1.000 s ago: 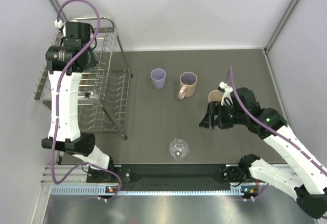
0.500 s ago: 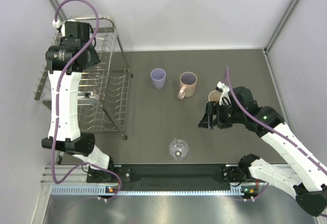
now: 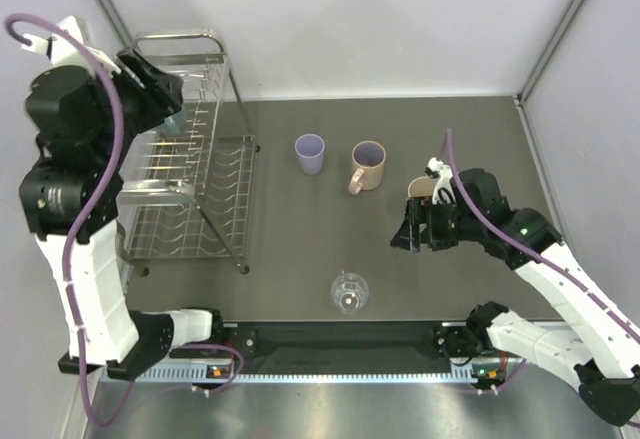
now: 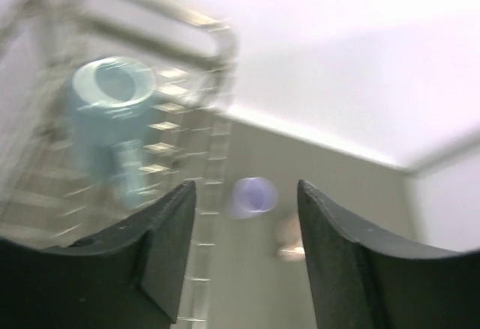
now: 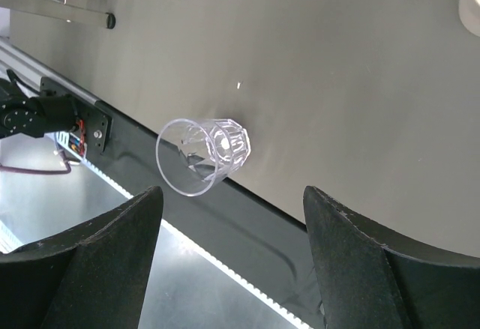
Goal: Load the cups into the dish rack
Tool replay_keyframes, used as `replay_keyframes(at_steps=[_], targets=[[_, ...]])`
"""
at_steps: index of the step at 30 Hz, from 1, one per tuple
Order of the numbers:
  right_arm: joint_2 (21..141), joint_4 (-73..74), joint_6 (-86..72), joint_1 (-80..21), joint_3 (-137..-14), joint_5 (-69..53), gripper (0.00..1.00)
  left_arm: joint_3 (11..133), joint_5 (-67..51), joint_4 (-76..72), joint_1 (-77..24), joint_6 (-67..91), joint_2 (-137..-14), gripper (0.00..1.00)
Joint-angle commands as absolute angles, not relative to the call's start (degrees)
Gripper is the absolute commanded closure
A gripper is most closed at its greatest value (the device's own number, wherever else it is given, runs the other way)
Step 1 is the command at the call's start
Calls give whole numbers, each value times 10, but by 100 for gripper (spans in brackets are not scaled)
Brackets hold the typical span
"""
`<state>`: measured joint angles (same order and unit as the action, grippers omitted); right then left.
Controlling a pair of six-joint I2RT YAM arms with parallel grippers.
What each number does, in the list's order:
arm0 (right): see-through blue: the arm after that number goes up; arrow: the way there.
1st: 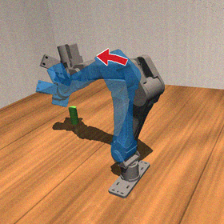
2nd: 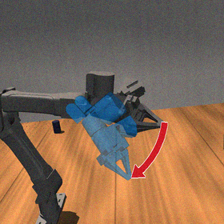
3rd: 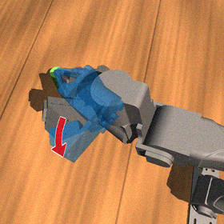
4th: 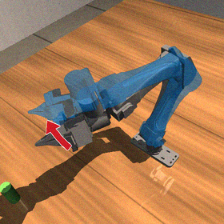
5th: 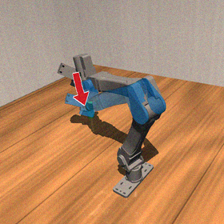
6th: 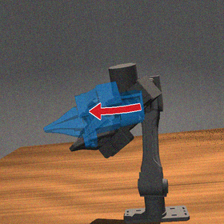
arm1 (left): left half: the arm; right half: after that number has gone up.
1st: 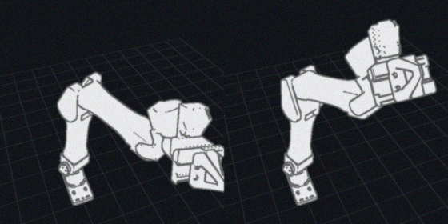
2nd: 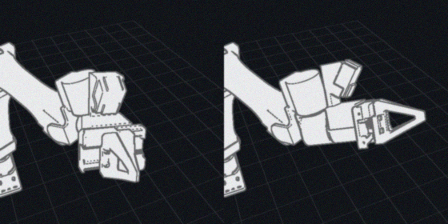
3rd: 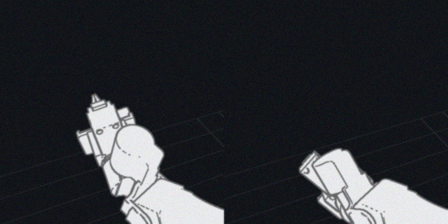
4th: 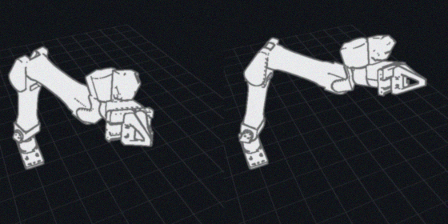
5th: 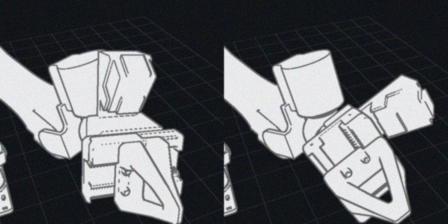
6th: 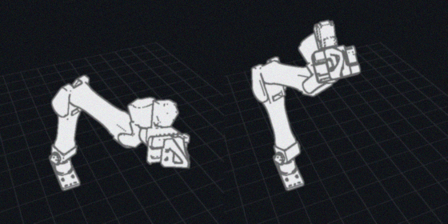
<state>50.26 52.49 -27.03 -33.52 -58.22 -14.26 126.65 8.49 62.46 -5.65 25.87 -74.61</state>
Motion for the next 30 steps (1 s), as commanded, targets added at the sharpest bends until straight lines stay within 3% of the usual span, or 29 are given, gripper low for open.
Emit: replay_keyframes(at_steps=[1, 3, 6, 10, 23, 27, 30], targets=[[490, 516, -275, -330, -608, -125, 25, 1274, -118, 532, -60, 286, -781, 41], [485, 515, -291, -330, -603, -106, 25, 1253, -131, 532, -102, 294, -787, 43], [478, 510, -318, -329, -596, -84, 24, 1235, -57, 545, -232, 253, -795, 41], [454, 502, -358, -330, -572, -61, 24, 1225, -6, 574, -335, 258, -818, 43], [393, 552, -444, -330, -513, 29, 24, 956, 298, 593, -664, 387, -715, 46], [412, 562, -451, -330, -523, 36, 20, 932, 363, 634, -774, 421, -743, 46], [412, 572, -453, -330, -533, 43, 12, 939, 415, 670, -831, 433, -781, 46]])
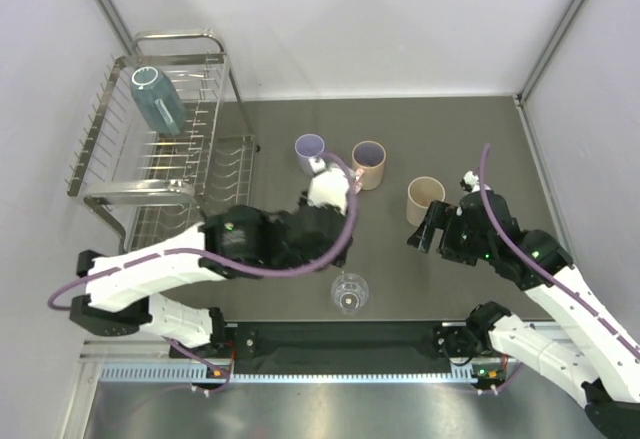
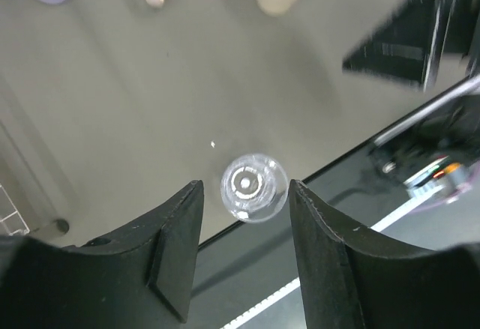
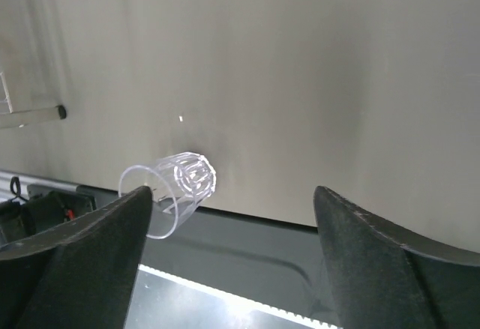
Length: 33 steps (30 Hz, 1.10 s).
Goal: Load the cups into the dish rack
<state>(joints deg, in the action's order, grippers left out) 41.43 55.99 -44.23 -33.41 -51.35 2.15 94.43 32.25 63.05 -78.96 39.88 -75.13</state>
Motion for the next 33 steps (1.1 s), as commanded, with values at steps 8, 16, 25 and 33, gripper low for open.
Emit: replay_keyframes(at_steps=[8, 16, 25, 33], targets=[[397, 580, -449, -329, -538, 31, 4, 861, 364, 628, -870, 410, -831, 43], [407, 580, -454, -329, -533, 4, 5, 769, 227, 578, -801, 428, -817, 42], [399, 579, -469, -329, -524, 3, 6, 720, 109, 519, -727, 440, -814, 42], [394, 580, -473, -328, -522, -10, 6, 733, 73, 547, -700, 448, -860, 46]])
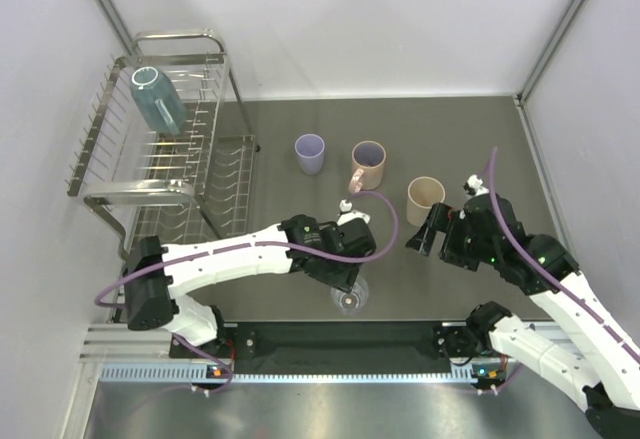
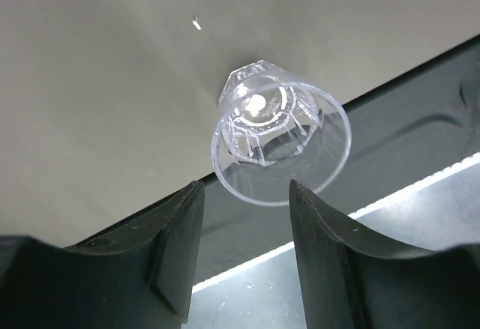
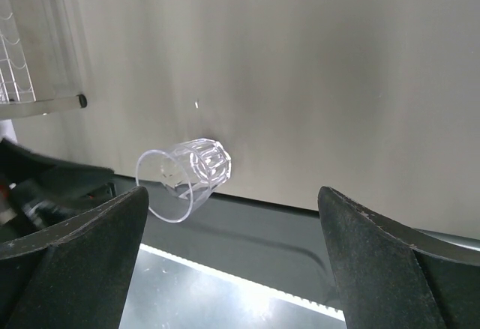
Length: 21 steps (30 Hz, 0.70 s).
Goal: Load the cups into the dish rack
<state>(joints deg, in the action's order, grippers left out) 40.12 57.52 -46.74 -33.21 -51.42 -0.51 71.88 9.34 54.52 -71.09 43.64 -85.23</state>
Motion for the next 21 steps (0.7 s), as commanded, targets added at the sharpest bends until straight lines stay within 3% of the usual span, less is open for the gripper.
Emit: replay_keyframes(at_steps=[1, 12, 21], targets=[[393, 580, -476, -329, -522, -11, 6, 735, 75, 551, -695, 452, -864, 46], [380, 590, -482, -329, -507, -7, 6, 725, 51, 559, -673, 442, -911, 51], [385, 610, -537, -329, -499, -9, 0, 706, 39, 546, -666, 428, -930, 56]])
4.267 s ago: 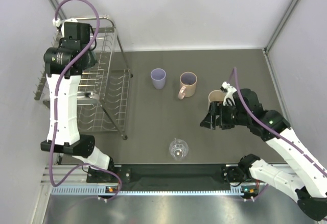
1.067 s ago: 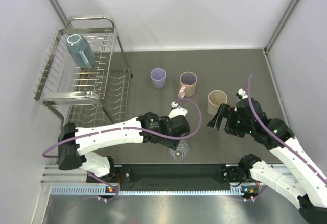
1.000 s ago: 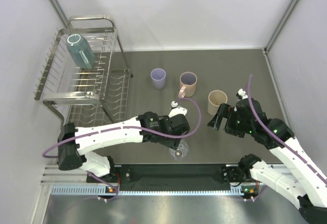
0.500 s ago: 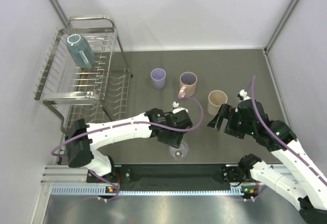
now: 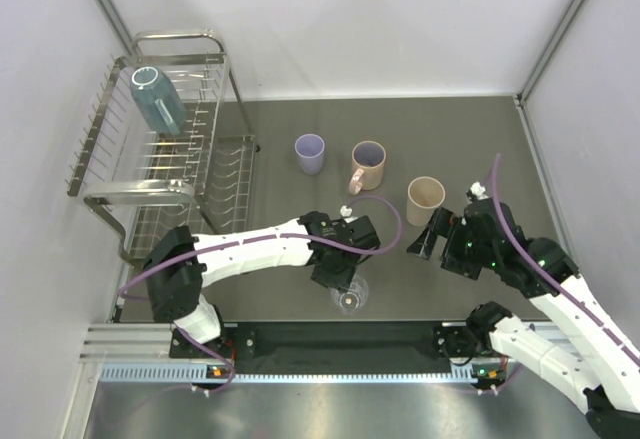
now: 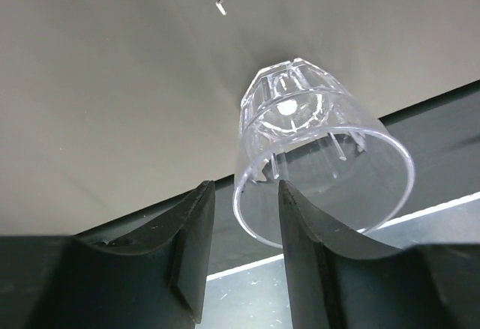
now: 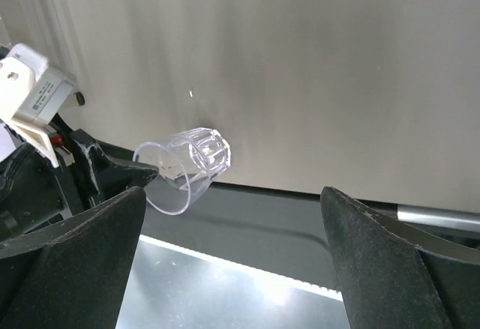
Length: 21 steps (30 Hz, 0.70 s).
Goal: Load the cups into the dish rack
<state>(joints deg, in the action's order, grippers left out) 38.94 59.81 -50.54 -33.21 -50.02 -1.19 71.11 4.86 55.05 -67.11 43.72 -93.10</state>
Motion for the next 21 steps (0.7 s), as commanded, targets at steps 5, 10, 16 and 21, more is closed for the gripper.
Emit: replay_keyframes(at_steps=[5, 10, 16, 21], targets=[[346, 600, -530, -329, -483, -10, 0, 700, 31, 538, -664, 425, -933, 63], [340, 592, -542, -328, -458, -62, 0, 704, 19, 544, -663, 420, -943, 81], [365, 600, -554, -329, -492, -95, 2, 723, 42, 565, -662, 420, -924, 100], [408, 650, -586, -324, -547, -96, 3, 809, 111, 614, -660, 418, -891, 100]])
